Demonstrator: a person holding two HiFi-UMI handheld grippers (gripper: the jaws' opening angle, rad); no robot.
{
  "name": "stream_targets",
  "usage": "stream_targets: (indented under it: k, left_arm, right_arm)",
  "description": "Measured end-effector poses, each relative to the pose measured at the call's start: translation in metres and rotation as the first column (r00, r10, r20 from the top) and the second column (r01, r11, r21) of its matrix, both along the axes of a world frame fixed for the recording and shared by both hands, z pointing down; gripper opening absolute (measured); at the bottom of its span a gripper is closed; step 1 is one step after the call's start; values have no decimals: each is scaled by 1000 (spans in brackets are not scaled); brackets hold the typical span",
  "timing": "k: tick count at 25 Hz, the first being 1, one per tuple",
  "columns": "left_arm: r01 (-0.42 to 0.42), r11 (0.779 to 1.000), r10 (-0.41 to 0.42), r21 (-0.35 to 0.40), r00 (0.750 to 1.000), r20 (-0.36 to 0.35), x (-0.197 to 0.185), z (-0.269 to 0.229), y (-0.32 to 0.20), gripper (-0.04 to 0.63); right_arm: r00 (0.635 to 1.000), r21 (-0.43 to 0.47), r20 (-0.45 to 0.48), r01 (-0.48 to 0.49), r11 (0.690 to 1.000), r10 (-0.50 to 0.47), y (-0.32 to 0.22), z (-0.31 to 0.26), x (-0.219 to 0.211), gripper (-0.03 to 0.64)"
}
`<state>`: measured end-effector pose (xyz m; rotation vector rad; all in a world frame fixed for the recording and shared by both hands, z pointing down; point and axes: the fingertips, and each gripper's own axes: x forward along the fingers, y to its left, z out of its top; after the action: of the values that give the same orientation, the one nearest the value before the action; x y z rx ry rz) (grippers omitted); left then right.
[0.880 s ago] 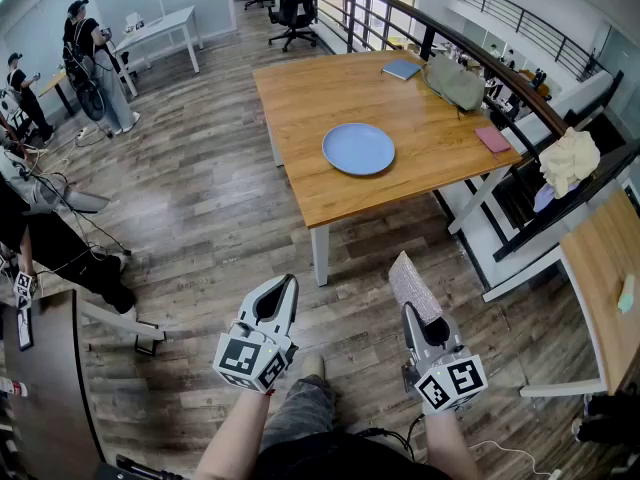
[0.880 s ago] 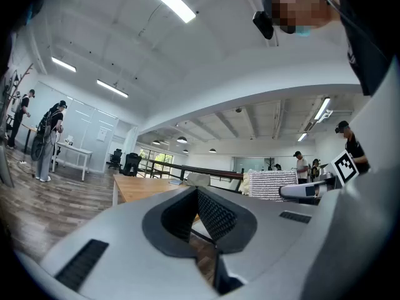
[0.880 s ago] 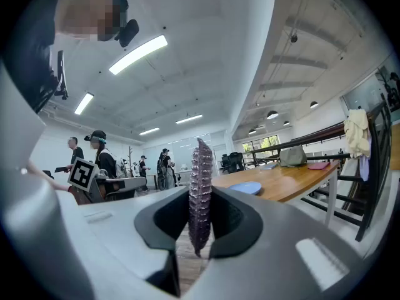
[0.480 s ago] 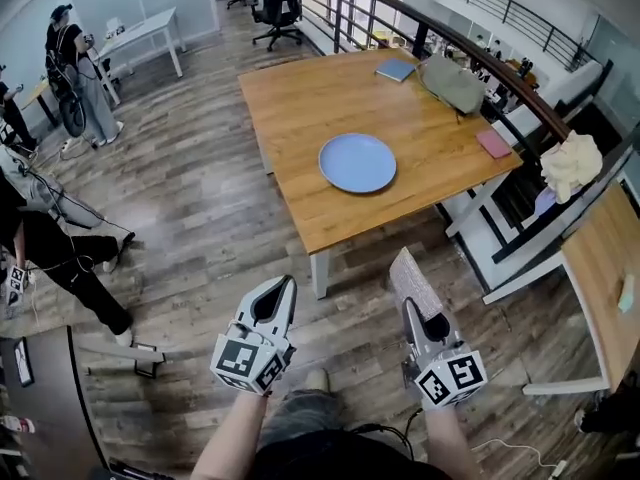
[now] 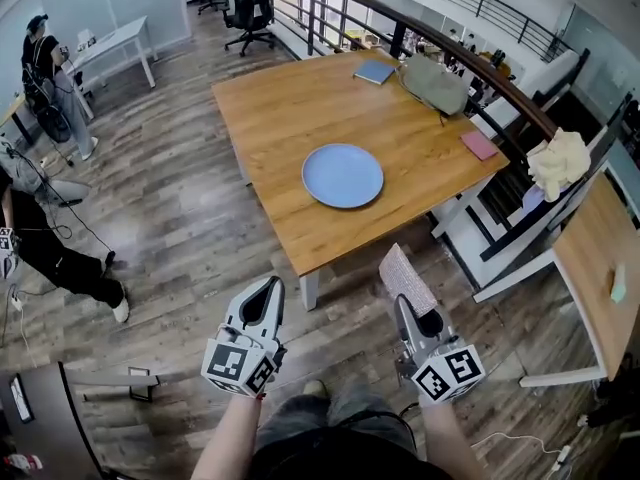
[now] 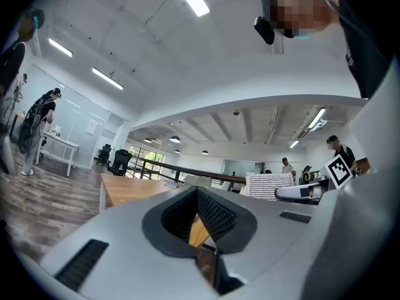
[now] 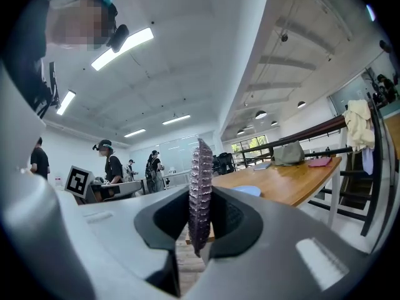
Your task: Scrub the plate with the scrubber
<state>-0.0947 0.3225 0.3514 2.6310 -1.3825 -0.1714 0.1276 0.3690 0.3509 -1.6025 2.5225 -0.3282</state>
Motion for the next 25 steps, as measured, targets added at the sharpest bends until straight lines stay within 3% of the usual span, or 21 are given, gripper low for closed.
stream_targets:
  k: [5, 13, 17, 25]
  left_arm:
    - [-16, 1000, 16, -9, 1000, -1, 1, 4, -19, -3]
    - [3, 999, -3, -43, 1000, -4, 9, 23, -75, -3]
    - [-37, 998, 36, -59, 999, -12, 24, 26, -111, -3]
    - [-12, 996, 11, -87, 1000, -11, 53, 35, -190, -3]
  right_arm:
    - [999, 7, 43, 8, 1000, -8, -25, 4, 2, 80]
    - [999, -18, -1, 39, 999, -39, -102, 23, 8, 80]
    - [998, -29, -14, 63, 998, -63, -151, 27, 11, 80]
    - [987, -79, -52, 146, 986, -150, -235, 43, 15, 80]
